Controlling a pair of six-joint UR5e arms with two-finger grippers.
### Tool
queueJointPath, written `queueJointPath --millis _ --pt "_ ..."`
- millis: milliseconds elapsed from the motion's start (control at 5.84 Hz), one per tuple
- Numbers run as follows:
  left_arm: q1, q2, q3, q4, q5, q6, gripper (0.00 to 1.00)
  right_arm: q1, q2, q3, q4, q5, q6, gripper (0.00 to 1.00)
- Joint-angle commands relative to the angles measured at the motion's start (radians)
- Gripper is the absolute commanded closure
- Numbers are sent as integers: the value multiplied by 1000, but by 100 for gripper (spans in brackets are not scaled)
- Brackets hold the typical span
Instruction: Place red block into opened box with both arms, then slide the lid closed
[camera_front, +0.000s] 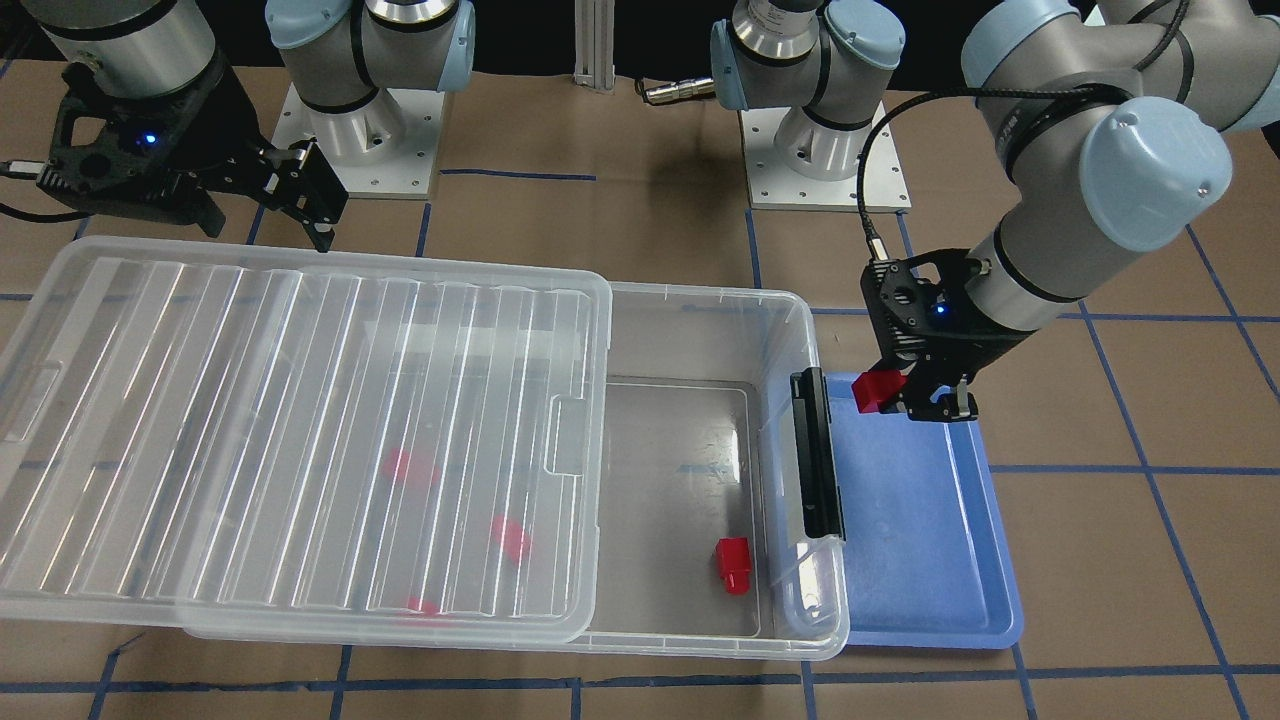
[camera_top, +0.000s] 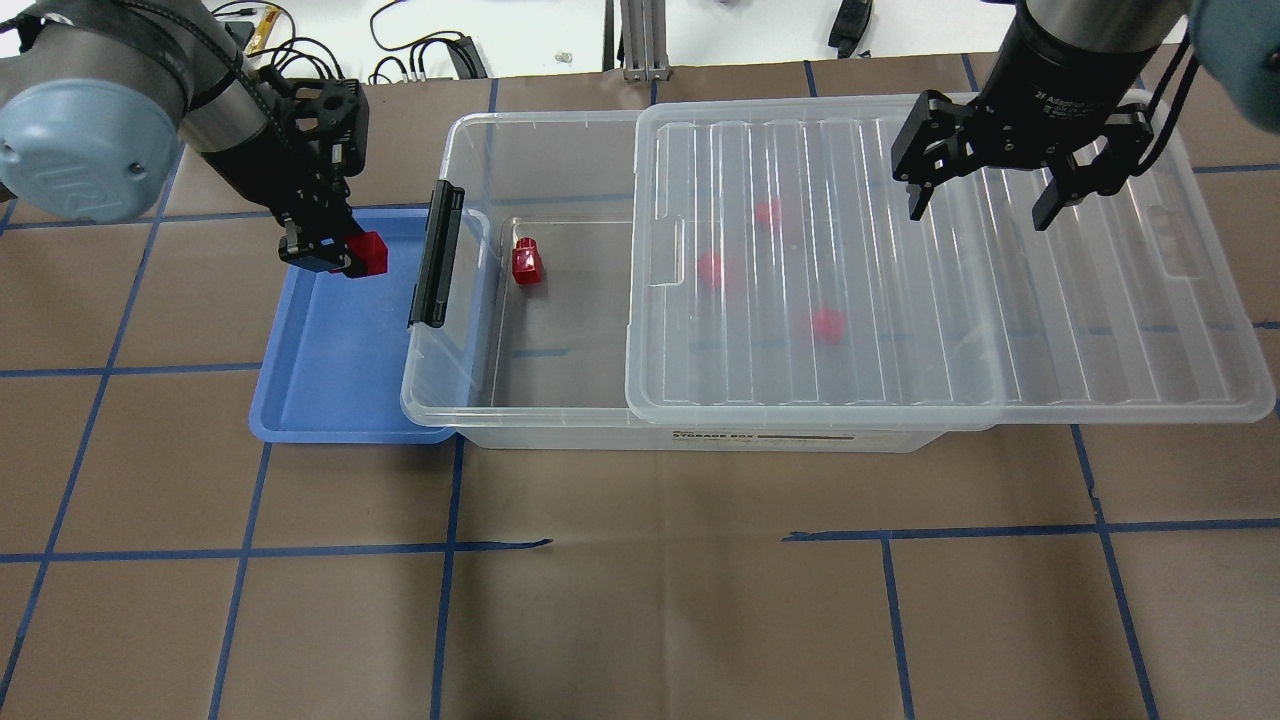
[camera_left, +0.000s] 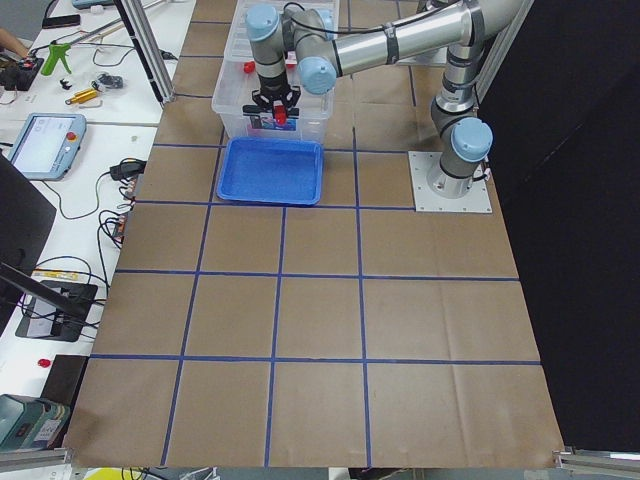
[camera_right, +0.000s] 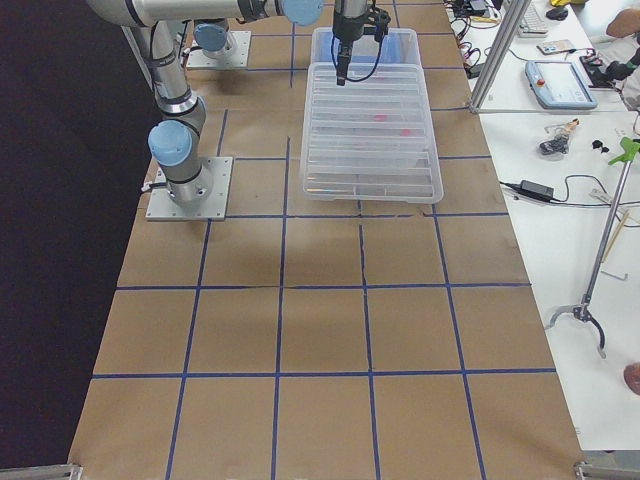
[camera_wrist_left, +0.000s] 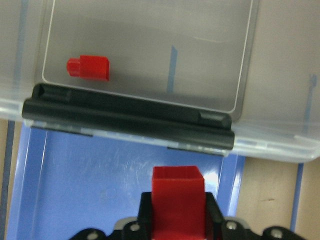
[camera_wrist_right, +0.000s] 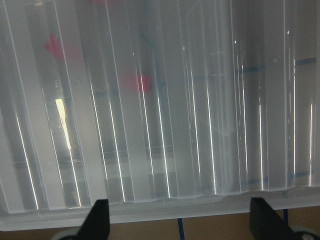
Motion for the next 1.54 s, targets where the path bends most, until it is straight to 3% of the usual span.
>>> queueJointPath --millis 0,514,856,1369 --pt "-134 0 27 -15 1 -130 96 -1 -1 -1 0 -1 0 0" --pt "-267 -98 -40 144 1 -206 95 -2 1 2 6 0 0 0" --pt "-267 -194 -96 293 3 -204 95 -2 -1 2 8 -1 1 0" --pt "-264 -307 -116 417 7 -197 94 -2 -1 4 5 -1 5 0"
